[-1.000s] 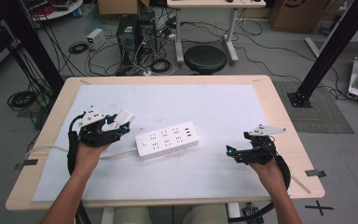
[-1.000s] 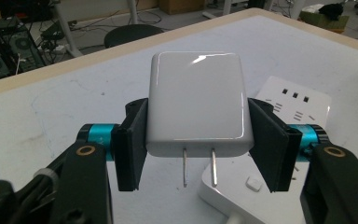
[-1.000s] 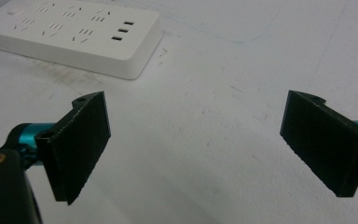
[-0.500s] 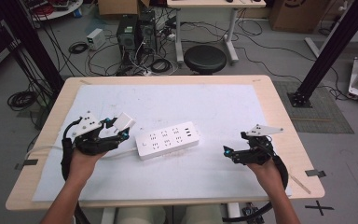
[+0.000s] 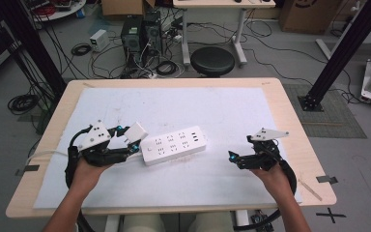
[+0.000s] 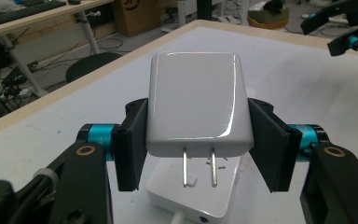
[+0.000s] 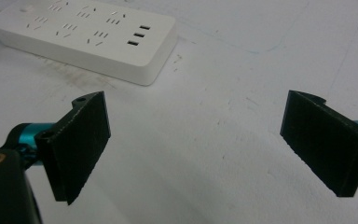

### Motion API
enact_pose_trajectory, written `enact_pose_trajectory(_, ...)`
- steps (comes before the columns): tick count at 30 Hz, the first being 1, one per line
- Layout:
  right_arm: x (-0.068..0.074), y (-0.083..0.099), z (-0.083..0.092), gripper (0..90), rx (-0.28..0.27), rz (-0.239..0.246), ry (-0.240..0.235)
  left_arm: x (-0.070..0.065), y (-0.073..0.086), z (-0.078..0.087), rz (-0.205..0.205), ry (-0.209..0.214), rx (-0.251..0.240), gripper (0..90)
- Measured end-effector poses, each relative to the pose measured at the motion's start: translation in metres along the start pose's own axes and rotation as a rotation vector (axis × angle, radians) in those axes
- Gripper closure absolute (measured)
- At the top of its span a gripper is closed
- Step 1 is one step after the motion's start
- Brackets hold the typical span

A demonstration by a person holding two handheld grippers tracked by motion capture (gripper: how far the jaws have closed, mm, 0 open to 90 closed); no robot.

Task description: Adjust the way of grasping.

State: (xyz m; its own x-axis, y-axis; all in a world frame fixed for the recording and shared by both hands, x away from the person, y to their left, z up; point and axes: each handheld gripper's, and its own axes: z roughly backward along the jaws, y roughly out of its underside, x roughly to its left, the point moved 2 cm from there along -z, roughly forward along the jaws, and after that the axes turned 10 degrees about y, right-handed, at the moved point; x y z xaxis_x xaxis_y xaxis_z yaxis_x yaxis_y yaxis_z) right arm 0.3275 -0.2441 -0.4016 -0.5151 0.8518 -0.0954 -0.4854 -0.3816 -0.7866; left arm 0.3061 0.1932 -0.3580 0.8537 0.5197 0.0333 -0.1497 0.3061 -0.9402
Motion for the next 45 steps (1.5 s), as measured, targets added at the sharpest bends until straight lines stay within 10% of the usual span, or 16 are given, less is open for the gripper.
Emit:
enact_pose_trajectory(16, 0.030, -0.013, 0.004, 8.2, -0.014, 0.043, -0.142, -0.031, 0.001, -0.035, -0.139, 0.169, 0.061, 42.5)
enact_pose_trajectory(29, 0.057, -0.020, -0.004, 8.2, 0.000, 0.038, -0.228, -0.052, 0.005, -0.058, -0.252, 0.217, 0.123, 42.4)
enact_pose_trajectory(45, 0.078, -0.031, -0.014, 8.3, 0.012, -0.005, -0.354, -0.065, 0.006, -0.079, -0.292, 0.273, 0.138, 42.4)
